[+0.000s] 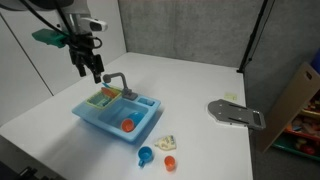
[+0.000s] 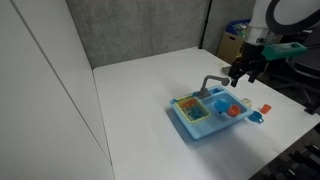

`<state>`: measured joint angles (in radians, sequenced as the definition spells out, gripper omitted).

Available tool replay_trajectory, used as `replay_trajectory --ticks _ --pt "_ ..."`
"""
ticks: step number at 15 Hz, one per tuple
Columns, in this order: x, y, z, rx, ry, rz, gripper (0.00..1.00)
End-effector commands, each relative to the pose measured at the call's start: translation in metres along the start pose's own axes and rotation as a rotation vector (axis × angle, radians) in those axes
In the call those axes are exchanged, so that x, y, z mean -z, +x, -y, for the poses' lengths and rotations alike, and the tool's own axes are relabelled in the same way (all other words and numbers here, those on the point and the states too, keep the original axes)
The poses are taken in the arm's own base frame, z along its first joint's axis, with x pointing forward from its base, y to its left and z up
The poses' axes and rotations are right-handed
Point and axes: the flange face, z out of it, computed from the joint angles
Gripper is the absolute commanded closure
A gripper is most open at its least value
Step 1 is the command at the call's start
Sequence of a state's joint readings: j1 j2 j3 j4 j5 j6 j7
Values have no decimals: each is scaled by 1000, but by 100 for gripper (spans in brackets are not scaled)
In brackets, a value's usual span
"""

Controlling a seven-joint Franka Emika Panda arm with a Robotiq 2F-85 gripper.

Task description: Remove the blue cup on the sink and put it in the drying rack

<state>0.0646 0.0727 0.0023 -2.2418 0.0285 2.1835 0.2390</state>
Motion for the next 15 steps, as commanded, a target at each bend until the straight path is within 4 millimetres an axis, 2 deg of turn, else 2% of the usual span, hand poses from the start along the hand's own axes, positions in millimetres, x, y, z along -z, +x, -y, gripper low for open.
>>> replay_trajectory --ticks 1,8,15 --pt "29 -22 -21 -61 0 -21 0" --pt "74 -50 -50 -92 -48 -38 0" --pt "105 -79 -63 -1 -60 15 0"
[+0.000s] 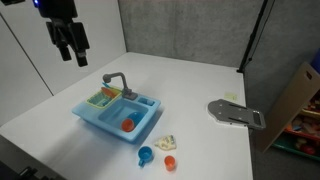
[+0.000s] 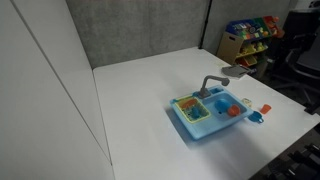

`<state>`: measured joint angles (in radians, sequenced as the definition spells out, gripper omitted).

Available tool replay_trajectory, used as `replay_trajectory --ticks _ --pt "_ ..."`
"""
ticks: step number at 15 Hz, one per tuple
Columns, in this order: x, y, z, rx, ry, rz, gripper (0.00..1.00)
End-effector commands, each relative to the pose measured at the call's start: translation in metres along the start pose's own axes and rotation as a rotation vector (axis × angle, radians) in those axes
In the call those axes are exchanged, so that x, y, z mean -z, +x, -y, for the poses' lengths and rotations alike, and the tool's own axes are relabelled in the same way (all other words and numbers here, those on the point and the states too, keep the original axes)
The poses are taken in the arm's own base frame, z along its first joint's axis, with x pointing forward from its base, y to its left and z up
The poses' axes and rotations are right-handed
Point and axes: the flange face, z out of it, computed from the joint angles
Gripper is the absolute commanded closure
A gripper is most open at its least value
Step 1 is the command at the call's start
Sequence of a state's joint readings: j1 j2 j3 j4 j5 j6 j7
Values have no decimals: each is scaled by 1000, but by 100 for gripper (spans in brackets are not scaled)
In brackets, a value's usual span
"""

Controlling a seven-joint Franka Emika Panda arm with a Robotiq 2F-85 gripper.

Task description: Remove the blue cup on the sink and put it in the drying rack

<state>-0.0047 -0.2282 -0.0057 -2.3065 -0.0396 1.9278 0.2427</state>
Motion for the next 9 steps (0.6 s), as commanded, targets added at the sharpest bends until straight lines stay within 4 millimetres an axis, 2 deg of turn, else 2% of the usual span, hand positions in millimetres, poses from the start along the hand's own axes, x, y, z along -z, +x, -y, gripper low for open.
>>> replay_trajectory --ticks 1,6,9 --pt "15 -19 -11 65 -8 6 0" --pt "28 -33 -20 187 22 1 0" --pt "28 -36 -23 223 20 2 0"
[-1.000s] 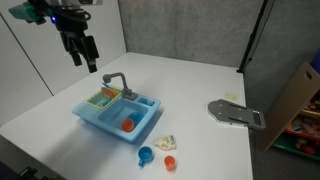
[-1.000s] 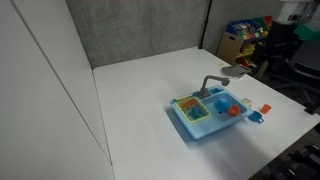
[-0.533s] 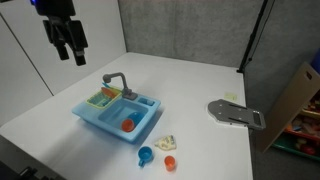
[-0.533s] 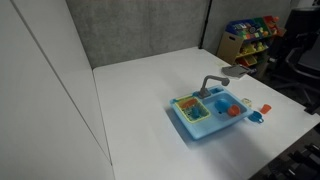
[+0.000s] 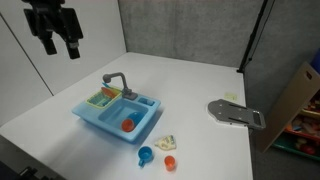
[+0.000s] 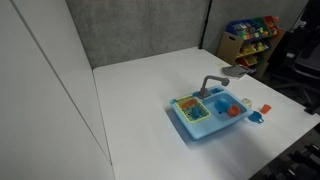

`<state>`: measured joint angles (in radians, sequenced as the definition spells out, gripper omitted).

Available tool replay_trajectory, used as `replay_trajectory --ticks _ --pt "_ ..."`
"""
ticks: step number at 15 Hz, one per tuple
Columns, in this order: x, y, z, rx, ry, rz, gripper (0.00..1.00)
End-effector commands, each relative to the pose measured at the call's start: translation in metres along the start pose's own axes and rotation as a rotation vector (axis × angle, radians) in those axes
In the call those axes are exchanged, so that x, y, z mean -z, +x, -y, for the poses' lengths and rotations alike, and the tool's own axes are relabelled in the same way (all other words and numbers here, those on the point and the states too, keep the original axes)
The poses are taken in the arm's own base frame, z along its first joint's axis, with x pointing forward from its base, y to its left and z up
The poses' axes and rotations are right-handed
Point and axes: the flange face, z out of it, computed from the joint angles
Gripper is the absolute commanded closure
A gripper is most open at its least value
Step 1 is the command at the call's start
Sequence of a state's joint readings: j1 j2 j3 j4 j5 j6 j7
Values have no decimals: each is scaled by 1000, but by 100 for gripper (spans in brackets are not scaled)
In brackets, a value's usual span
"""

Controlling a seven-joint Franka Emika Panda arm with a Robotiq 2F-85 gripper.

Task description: Remove the blue cup on the sink and put it in the drying rack

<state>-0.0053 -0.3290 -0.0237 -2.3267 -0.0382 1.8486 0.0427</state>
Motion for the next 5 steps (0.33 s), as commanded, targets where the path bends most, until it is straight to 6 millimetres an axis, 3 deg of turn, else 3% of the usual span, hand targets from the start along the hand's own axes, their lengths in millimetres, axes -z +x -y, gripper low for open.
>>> replay_trajectory --ticks 1,2,5 --pt "2 -12 -6 55 13 0 0" --pt "0 -3 -2 23 2 0 0" --pt "-1 -5 -2 39 2 2 0"
